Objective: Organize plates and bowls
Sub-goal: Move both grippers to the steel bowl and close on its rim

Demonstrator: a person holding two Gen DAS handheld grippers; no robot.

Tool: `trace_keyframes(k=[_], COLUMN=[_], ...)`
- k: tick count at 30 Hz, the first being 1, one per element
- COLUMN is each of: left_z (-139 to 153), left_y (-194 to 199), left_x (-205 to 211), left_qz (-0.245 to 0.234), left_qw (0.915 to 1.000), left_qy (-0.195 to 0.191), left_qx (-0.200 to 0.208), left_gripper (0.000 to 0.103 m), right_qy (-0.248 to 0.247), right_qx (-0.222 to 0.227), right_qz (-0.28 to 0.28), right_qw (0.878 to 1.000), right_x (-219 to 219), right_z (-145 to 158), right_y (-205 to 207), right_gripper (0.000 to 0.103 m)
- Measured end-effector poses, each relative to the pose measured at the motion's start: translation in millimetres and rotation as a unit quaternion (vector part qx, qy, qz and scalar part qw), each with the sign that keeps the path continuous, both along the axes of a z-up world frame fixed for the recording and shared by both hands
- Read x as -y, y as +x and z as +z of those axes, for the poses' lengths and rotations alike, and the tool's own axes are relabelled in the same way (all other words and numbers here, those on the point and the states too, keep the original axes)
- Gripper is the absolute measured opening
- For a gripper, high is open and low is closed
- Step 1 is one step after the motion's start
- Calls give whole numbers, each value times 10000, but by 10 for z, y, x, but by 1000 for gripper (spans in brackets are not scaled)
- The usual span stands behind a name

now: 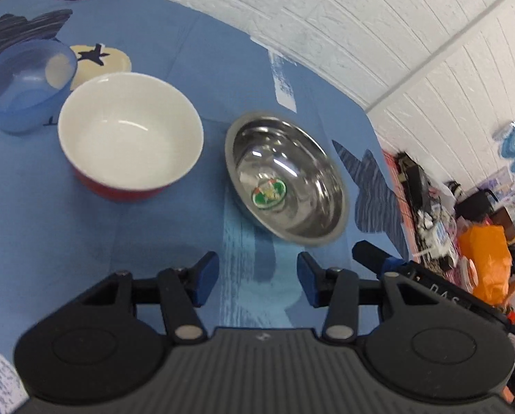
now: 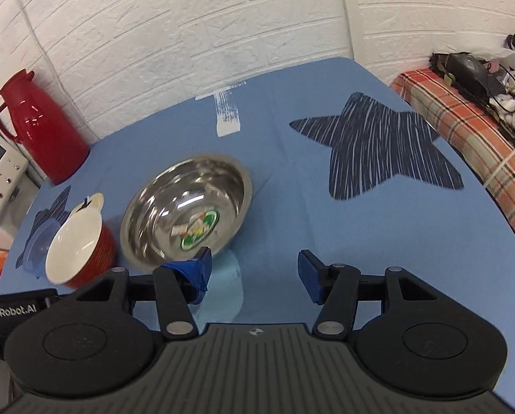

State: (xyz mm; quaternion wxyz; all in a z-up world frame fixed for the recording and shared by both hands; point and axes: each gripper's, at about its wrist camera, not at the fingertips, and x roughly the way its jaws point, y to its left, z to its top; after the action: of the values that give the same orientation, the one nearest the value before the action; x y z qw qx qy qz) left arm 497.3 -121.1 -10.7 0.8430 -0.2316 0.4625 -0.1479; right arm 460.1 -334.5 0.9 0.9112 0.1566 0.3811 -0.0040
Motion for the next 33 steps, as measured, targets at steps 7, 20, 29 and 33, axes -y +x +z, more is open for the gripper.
trace_keyframes(k=[7, 20, 29, 33], left_z=[-169, -263, -247, -201], left_y=[316, 501, 556, 430], left_x=[144, 212, 182, 149], left_qz=[605, 749, 373, 159], left_qw=[9981, 9972, 9983, 9988], left_qy=[18, 53, 388, 432], left_qx=[-70, -61, -210, -176], left_gripper=[47, 40, 9, 9], right_qy=[-156, -615, -196, -297], right_qx=[-73, -267, -56, -181], right_qz=[177, 729, 781, 853], right_qw=[9997, 9951, 9967, 9957], right_x=[-11, -271, -207, -242], right_z=[-179, -417, -456, -430], right_y=[668, 961, 844, 703], right_gripper=[41, 43, 20, 19])
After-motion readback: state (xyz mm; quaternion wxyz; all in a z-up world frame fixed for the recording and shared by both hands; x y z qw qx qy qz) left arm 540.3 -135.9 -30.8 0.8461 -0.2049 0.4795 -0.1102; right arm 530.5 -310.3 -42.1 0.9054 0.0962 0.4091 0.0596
